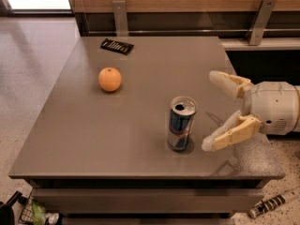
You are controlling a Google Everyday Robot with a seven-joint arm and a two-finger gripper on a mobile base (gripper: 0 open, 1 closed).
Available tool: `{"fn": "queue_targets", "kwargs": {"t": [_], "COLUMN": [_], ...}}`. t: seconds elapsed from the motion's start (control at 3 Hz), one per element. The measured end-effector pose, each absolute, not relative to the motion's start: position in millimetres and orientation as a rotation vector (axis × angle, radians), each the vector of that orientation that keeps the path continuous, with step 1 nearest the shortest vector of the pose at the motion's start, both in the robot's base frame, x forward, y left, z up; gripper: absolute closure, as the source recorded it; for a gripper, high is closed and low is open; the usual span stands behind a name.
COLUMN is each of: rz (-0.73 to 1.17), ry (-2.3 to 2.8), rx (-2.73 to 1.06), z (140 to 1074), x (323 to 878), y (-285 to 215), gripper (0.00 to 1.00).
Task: Move redbull can near rxbar chocolate
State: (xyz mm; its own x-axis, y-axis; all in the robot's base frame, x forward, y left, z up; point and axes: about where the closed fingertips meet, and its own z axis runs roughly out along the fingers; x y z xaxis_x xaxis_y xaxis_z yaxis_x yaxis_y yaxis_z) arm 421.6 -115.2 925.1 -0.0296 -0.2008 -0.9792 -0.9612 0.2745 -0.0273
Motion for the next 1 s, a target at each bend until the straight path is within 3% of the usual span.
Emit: {"fn": "queue_targets", "kwargs": {"t": [0.67, 1.0], "rz": [0.946, 0.961], "ry": [1.351, 1.302], "rx": [-1.227, -1.258], "z": [895, 886], "x": [418, 416], "y": [-91, -82], "gripper": [0.00, 0.20]}}
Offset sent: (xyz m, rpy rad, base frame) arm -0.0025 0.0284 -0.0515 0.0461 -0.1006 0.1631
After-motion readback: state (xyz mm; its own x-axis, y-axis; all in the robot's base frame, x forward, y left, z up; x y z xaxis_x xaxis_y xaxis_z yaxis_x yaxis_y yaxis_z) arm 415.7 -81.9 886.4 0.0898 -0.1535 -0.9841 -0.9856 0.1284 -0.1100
